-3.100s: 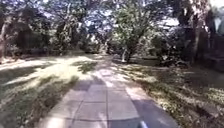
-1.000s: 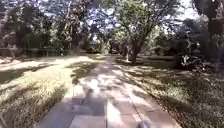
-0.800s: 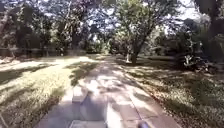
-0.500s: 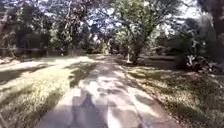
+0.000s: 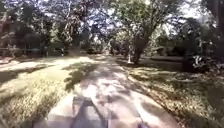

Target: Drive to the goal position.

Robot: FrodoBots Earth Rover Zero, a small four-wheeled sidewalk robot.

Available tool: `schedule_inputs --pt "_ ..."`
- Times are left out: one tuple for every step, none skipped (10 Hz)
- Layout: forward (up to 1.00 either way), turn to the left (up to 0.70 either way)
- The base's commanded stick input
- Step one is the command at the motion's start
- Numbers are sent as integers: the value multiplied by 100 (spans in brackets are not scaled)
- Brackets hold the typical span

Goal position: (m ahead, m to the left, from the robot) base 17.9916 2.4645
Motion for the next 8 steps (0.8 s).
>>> schedule_inputs --pt "50 0" --pt "50 0" --pt "50 0" --pt "50 0" --pt "50 0" --pt "50 0" --pt "50 0" --pt "50 0"
